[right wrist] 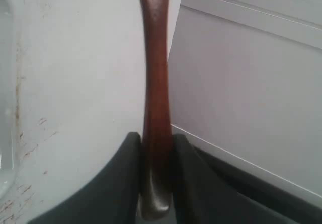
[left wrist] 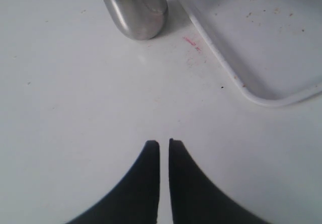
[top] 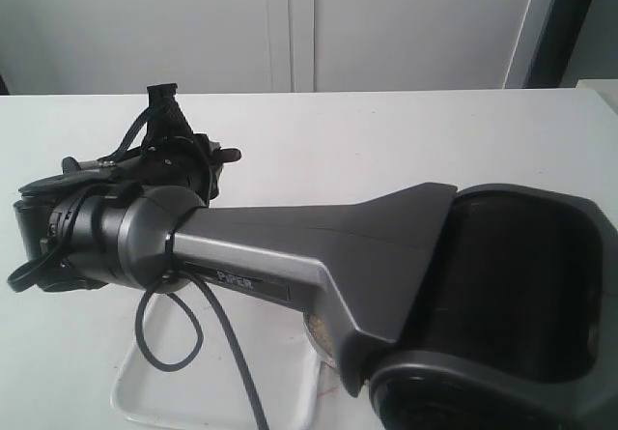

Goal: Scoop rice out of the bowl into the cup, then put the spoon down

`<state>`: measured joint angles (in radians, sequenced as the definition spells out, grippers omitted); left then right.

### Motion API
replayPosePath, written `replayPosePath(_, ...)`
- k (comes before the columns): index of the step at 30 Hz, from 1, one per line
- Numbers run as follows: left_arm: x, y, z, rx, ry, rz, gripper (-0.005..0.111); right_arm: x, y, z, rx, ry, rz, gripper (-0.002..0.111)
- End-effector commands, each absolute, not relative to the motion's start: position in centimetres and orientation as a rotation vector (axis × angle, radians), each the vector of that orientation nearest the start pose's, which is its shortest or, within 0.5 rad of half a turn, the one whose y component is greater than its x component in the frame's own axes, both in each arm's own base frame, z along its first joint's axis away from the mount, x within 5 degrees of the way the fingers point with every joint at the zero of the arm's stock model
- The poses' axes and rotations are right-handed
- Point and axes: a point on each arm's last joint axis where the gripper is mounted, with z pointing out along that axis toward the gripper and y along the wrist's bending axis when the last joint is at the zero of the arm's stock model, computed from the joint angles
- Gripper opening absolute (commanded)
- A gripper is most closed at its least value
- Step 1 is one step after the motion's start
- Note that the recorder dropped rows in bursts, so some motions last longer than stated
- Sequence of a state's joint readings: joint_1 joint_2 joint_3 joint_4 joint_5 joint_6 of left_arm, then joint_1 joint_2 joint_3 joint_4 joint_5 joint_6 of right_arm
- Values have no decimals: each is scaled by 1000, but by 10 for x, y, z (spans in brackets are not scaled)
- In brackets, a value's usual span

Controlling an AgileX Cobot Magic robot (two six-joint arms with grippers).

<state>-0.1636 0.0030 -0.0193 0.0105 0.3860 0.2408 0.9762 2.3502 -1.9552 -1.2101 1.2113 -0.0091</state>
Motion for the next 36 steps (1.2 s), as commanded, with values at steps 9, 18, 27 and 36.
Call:
replayPosePath(9, 51, -8, 179, 380, 1854, 58, 14, 341, 362, 207, -1438, 1745, -1239, 0)
replayPosePath(18, 51, -8, 179, 380, 1854, 58, 14, 340, 362, 205, -1446, 1777, -1213, 0)
replayPosePath(27, 51, -8, 179, 380, 1854, 58, 14, 340, 362, 206, -1379, 1790, -1196, 0)
replayPosePath(36, 51, -8, 179, 380, 1854, 58, 14, 343, 362, 213, -1378, 1701, -1266, 0)
